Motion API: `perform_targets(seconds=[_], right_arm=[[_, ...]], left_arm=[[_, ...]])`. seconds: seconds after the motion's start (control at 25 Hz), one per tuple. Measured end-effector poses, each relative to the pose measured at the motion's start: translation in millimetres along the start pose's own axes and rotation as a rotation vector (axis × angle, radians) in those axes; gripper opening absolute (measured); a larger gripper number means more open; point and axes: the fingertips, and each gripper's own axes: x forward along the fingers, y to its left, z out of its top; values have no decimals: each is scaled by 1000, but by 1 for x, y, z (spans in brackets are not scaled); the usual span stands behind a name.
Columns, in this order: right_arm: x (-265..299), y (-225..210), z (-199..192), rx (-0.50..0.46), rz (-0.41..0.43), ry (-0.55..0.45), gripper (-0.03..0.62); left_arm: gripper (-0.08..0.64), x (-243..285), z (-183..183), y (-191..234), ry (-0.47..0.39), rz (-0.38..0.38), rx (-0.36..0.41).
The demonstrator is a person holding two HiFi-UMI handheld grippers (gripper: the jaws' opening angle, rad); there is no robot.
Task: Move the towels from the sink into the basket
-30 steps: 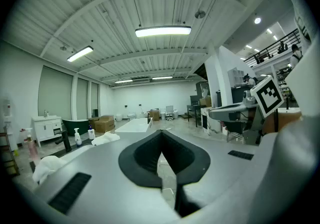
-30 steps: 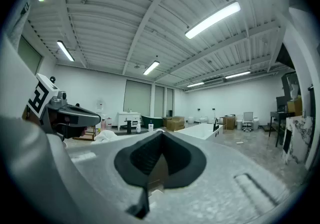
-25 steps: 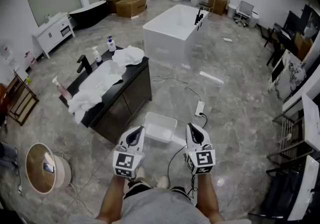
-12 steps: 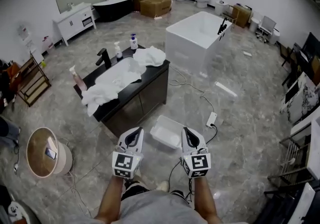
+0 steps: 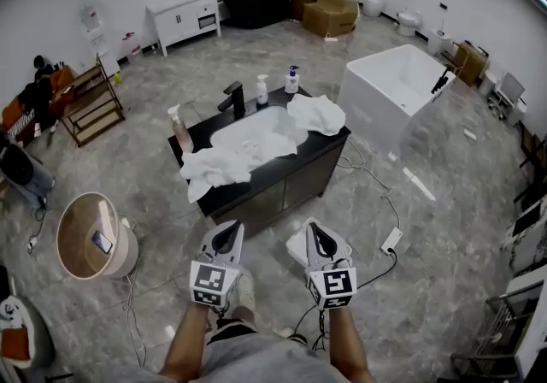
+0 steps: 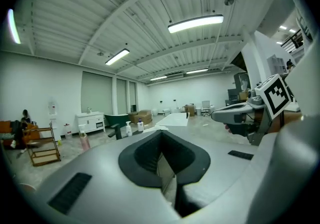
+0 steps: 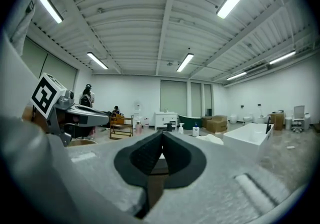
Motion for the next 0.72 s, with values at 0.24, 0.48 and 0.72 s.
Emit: perform_targets(seconds=[0.24,0.48,0.72], right_arm=[[107,28,3,-10,103,14,0],[205,60,-5,-22,184,55,0],[288,85,-30,-26,242,107,0]], left_arm=[[9,30,-14,91,27,88,-30],[9,58,-39,171,71,132,-60],[9,90,-72,236,122,142,-95]])
